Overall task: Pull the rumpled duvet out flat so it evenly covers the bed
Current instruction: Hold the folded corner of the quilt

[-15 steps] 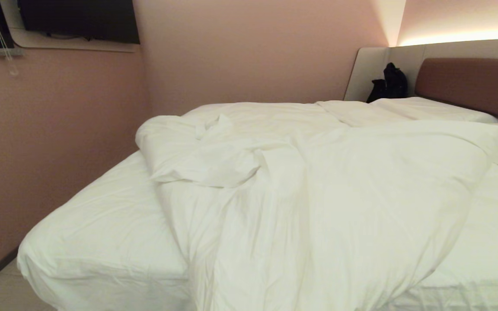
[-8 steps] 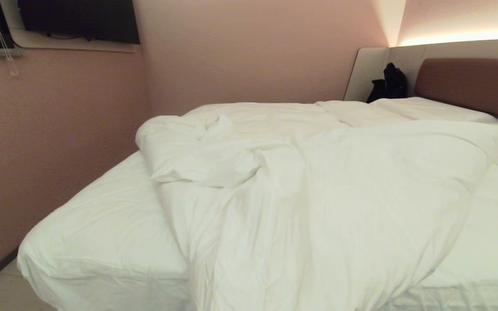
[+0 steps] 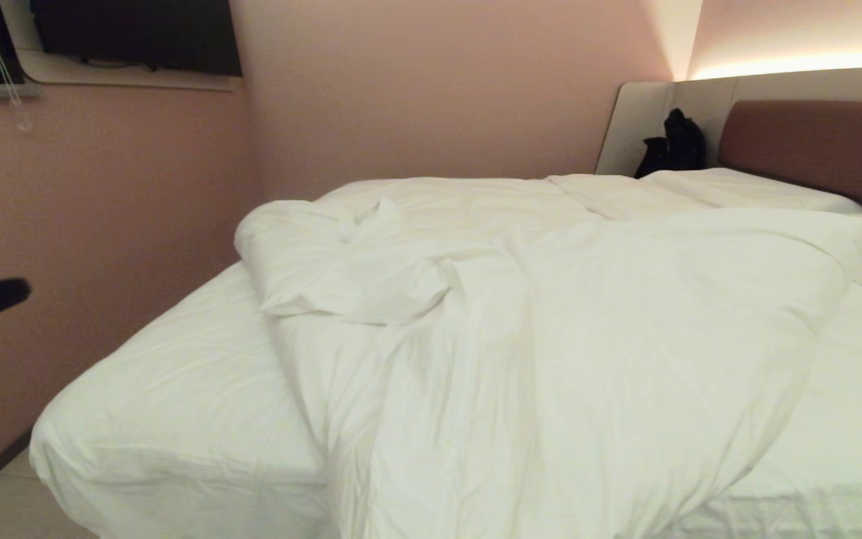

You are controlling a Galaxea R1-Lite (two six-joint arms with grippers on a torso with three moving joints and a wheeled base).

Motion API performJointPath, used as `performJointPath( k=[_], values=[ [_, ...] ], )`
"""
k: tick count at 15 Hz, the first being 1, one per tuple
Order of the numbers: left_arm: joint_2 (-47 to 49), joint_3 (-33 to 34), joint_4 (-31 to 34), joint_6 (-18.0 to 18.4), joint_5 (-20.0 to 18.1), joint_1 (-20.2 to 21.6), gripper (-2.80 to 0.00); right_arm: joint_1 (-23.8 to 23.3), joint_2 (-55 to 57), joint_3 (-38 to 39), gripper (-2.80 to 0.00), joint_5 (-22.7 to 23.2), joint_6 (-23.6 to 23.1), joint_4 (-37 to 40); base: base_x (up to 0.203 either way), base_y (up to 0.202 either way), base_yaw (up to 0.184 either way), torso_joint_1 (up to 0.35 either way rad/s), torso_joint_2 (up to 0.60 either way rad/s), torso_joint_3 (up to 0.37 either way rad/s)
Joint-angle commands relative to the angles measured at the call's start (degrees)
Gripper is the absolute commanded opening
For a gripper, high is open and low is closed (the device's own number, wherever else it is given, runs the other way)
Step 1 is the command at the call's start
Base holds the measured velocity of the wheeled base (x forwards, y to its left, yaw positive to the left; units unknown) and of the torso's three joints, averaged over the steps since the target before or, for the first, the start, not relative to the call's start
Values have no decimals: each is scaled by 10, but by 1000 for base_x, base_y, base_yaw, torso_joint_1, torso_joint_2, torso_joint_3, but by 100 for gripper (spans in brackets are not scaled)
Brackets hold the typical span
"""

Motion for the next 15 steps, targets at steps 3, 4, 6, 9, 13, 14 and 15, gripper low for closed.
performJointPath(
  k=[3,4,6,9,13,14,15],
  values=[
    [332,-179,-14,-69,-19,0,-280,0,0,0,-280,0,1,0,0,0,0,0,0,0],
    [386,-220,-16,-82,-22,-1,-280,0,0,0,-280,0,0,0,0,0,0,0,0,0],
    [480,-295,-15,-100,-26,-4,-280,0,0,0,-280,0,0,0,0,0,0,0,0,0],
    [578,-368,-15,-99,-29,-11,-280,0,0,0,-280,0,0,0,0,0,0,0,0,0],
    [618,-396,-20,-81,-31,-15,-280,0,0,0,-280,0,0,0,0,0,0,0,0,0],
    [631,-406,-20,-81,-32,-15,-280,1,0,0,-280,0,0,0,0,0,0,0,0,0],
    [647,-411,-20,-82,-33,-15,-280,0,0,0,-280,0,1,0,0,0,0,0,0,0]
  ],
)
